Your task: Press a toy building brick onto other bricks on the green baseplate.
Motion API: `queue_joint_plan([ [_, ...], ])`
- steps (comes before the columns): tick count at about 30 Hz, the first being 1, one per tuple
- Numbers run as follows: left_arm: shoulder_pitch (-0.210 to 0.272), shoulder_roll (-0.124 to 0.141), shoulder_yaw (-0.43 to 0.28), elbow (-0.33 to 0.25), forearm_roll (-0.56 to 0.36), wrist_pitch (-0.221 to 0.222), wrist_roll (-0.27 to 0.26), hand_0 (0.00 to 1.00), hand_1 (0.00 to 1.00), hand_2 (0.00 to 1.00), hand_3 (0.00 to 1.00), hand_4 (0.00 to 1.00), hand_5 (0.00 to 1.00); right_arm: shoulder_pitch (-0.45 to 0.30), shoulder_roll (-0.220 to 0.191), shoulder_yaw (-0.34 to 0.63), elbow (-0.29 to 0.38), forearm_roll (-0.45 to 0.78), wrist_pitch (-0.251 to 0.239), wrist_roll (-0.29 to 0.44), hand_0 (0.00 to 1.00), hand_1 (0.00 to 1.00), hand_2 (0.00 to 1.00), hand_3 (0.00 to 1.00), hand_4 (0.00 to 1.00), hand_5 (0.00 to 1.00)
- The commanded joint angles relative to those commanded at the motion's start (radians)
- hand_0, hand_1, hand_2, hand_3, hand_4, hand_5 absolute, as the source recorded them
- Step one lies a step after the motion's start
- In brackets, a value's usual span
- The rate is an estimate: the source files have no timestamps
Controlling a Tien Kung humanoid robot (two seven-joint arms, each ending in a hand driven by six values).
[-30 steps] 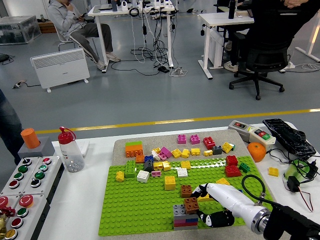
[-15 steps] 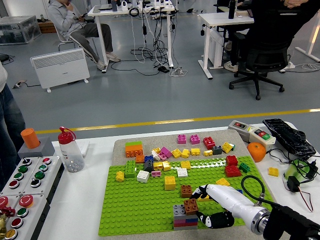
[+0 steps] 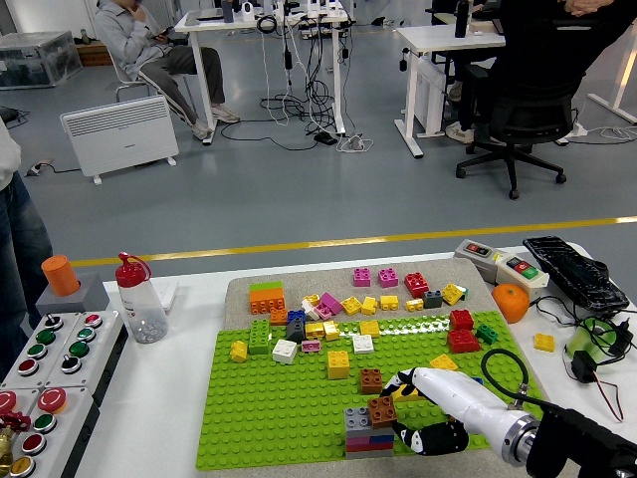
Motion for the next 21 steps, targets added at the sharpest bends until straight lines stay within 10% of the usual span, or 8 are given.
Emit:
queue_joint_plan([
  [21,0.003,-0.001,-0.003,0.000,0.005,0.001,0.002,0.659,0.679,0.705,0.576,0.301,0.998,-0.004,0.004,0.012,-0.002,0.003,-0.006,0.013,0.740,0.783,0.923,0.734,0.608,0.176],
])
